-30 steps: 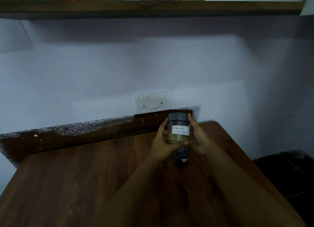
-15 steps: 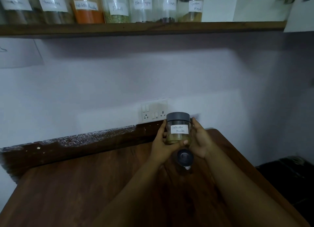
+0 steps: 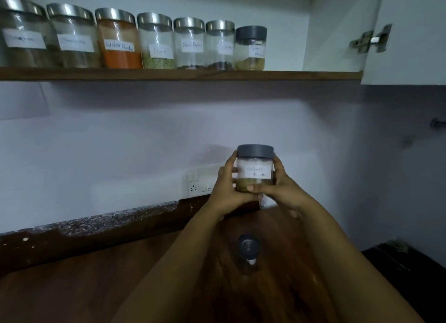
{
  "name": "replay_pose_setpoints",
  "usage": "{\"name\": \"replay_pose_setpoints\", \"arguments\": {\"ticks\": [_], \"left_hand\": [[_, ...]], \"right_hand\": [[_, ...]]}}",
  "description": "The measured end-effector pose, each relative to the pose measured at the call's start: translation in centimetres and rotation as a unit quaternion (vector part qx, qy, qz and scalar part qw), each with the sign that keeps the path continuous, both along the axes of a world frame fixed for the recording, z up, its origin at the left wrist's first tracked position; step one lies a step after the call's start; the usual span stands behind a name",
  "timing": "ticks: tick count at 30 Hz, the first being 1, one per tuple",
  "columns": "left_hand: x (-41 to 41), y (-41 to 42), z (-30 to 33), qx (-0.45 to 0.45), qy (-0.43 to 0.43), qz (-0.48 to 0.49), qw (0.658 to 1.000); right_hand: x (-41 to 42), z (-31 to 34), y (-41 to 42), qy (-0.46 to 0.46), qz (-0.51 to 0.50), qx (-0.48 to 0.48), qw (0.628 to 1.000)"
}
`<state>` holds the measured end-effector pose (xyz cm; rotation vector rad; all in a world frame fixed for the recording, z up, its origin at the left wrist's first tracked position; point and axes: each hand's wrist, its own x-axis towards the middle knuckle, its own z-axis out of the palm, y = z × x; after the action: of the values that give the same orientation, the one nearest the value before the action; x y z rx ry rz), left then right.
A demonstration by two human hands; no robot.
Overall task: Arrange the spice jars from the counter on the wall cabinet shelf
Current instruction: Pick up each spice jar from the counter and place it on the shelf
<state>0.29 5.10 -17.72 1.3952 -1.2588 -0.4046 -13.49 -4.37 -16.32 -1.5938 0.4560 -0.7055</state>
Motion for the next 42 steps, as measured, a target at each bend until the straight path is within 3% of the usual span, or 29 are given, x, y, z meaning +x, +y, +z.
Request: {"name": "replay_pose_setpoints", "arguments": {"ticks": [4,9,16,19,21,22,24,27,33,37,42], "left_hand": [[-1.4,-2.4,5.8,-0.078,-0.079,-0.009,0.994],[-2.6,-5.8,12.6,-0.181,-0.084,-0.008,0.98],[-3.2,-10.2,20.3,-0.251,-0.096,-0.004,0.963],[-2.6,-12.4,22.5,-0.22,-0.151,0.019,0.964],[-2.4,-13.5,23.5,-0.198,-0.22,0.084,0.952],[-2.3,-13.9,23.7,-0.195,-0.261,0.14,0.935],[-2.1,-14.4,23.6,-0.232,-0.323,0.29,0.87],[-1.3,-15.7,22.3,-0.296,-0.324,0.451,0.777],[1.0,-17.5,20.4,-0.263,-0.472,0.539,0.646],[1.4,-17.9,20.2,-0.255,-0.484,0.571,0.613],[1.2,-18.4,20.1,-0.256,-0.471,0.584,0.609]], "right_hand": [[-0.9,5.6,-1.6,-0.079,-0.058,-0.051,0.994],[-2.0,12.9,-3.8,-0.165,-0.097,-0.101,0.976],[-2.8,21.2,-7.9,-0.164,-0.115,-0.203,0.958],[-2.7,23.7,-10.8,-0.144,-0.104,-0.219,0.959],[-2.2,24.9,-13.1,-0.109,-0.108,-0.237,0.959],[-1.8,25.3,-14.3,-0.082,-0.115,-0.252,0.957],[-1.0,26.1,-16.6,-0.014,-0.13,-0.292,0.947],[0.6,27.1,-19.3,0.07,-0.121,-0.323,0.936],[3.5,27.5,-22.0,0.081,-0.061,-0.311,0.945],[4.5,27.3,-23.4,0.066,-0.055,-0.302,0.949],[4.4,27.3,-24.3,0.07,-0.049,-0.303,0.949]]}}
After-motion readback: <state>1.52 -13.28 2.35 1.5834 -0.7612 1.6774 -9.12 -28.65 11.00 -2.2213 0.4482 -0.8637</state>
